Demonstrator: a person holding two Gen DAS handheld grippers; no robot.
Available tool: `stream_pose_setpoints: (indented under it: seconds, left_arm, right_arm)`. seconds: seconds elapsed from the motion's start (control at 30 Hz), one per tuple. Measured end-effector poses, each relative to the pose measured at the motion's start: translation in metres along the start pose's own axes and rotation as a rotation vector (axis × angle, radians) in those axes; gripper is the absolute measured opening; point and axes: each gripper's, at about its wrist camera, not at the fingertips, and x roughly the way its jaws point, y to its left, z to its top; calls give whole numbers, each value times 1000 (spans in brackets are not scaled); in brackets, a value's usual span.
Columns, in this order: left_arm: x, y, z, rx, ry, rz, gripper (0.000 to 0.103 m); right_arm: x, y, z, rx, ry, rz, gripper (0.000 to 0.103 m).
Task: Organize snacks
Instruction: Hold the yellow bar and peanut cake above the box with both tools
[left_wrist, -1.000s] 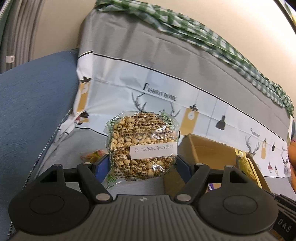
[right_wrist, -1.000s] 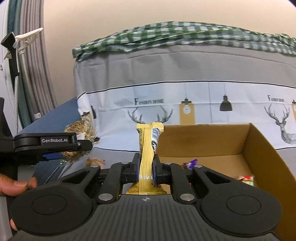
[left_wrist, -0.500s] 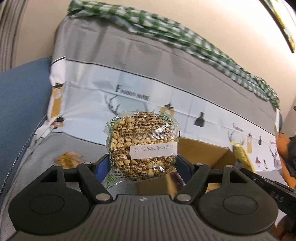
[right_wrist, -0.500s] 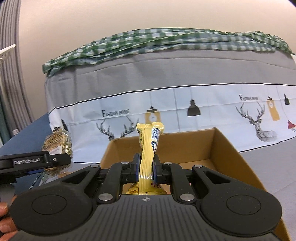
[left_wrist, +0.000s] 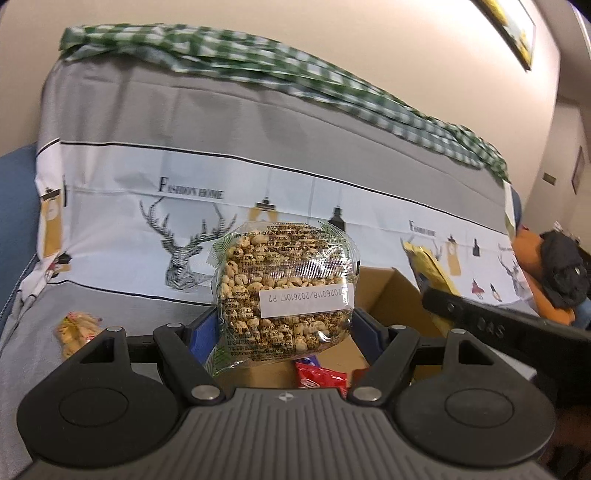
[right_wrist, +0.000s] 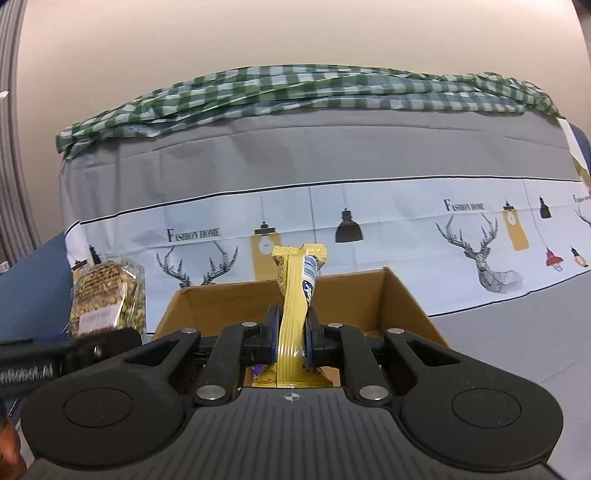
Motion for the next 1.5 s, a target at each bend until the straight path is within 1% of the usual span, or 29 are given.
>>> stream_pose_setpoints:
  seconds: [0.2,0.7,0.83,1.1,1.3,1.5]
  left_arm:
    - [3,-11,-7,30,17,-30,80]
    - [7,-16,-8,33,23,-39,80]
    - [6,-18,-8,39,17,-57,80]
    - [6,-36,-14,96,19,-134,80]
    - [9,-47,-18,136,22,-141,80]
    - [12,-47,-18,132,29,-151,80]
  right_arm:
    - [0,-5,1,9,-7,-15,13]
    - [1,-9,2,20,-3,-28,13]
    - [-1,-10,2,25,-18,-45,13]
    - [-4,-17,5,56,-43,-86,13]
    - [-5,-20,5,61,-50,-101,13]
    - [-4,-21,3,63,-47,-110,13]
